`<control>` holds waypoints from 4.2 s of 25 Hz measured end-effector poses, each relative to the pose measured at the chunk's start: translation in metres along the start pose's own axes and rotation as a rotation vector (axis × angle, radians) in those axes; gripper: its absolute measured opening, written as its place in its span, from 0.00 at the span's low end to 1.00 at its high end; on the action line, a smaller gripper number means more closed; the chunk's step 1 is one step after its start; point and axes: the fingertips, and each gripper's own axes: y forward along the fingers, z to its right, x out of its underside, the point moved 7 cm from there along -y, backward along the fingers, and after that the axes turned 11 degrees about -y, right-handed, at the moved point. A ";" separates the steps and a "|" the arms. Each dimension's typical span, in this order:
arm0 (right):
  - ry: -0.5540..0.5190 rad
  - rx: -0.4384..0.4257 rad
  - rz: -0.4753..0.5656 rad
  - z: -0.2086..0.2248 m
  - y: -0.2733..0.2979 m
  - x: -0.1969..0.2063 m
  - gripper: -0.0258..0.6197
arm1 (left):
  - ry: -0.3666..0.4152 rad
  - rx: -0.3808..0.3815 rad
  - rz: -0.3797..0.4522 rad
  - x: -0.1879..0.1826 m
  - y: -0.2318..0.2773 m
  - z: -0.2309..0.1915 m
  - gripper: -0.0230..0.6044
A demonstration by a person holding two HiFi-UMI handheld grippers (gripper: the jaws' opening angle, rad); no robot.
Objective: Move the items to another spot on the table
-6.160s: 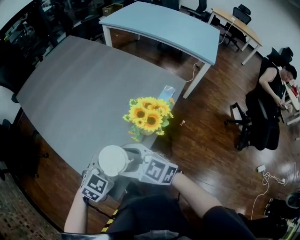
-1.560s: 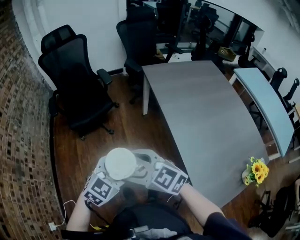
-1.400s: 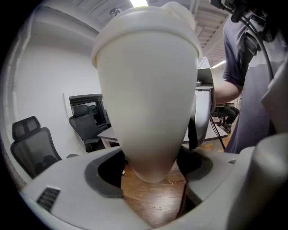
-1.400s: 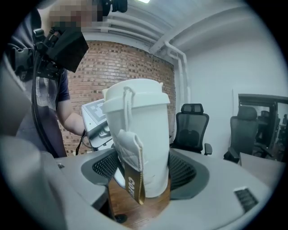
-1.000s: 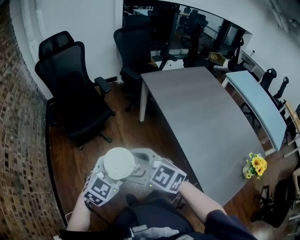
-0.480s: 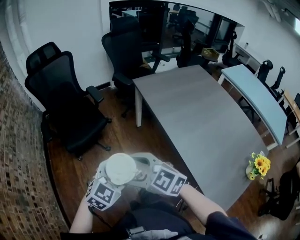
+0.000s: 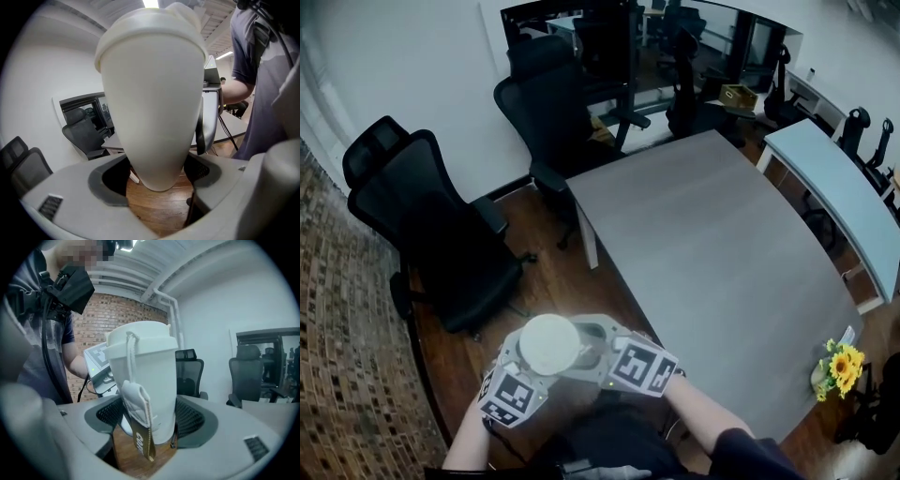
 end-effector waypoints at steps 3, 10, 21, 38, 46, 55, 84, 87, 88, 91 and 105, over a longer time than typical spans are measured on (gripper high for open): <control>0.015 -0.007 0.026 0.027 -0.009 0.002 0.58 | -0.003 0.018 0.011 -0.022 0.017 -0.012 0.64; 0.032 0.052 0.053 0.060 -0.030 0.011 0.58 | 0.051 0.056 -0.020 -0.050 0.050 -0.024 0.64; 0.069 0.223 0.063 0.092 -0.072 0.029 0.58 | 0.164 0.176 -0.036 -0.089 0.103 -0.026 0.64; 0.122 0.433 -0.029 0.180 -0.091 0.059 0.58 | 0.245 0.393 0.040 -0.128 0.198 -0.083 0.64; 0.197 0.544 -0.078 0.271 -0.070 0.065 0.58 | 0.258 0.531 0.051 -0.156 0.254 -0.166 0.64; 0.184 0.651 -0.175 0.338 -0.053 0.071 0.58 | 0.296 0.604 0.080 -0.177 0.301 -0.222 0.64; 0.159 0.627 -0.160 0.437 -0.047 0.119 0.58 | 0.318 0.485 0.013 -0.194 0.380 -0.287 0.64; 0.153 0.630 -0.158 0.457 -0.035 0.124 0.58 | 0.315 0.484 0.012 -0.189 0.393 -0.310 0.64; 0.152 0.632 -0.166 0.464 -0.031 0.127 0.58 | 0.324 0.481 0.012 -0.188 0.398 -0.317 0.64; 0.150 0.631 -0.195 0.483 -0.018 0.136 0.58 | 0.348 0.470 0.011 -0.184 0.412 -0.336 0.64; 0.174 0.548 -0.223 0.524 0.004 0.176 0.58 | 0.276 0.376 -0.049 -0.161 0.451 -0.368 0.64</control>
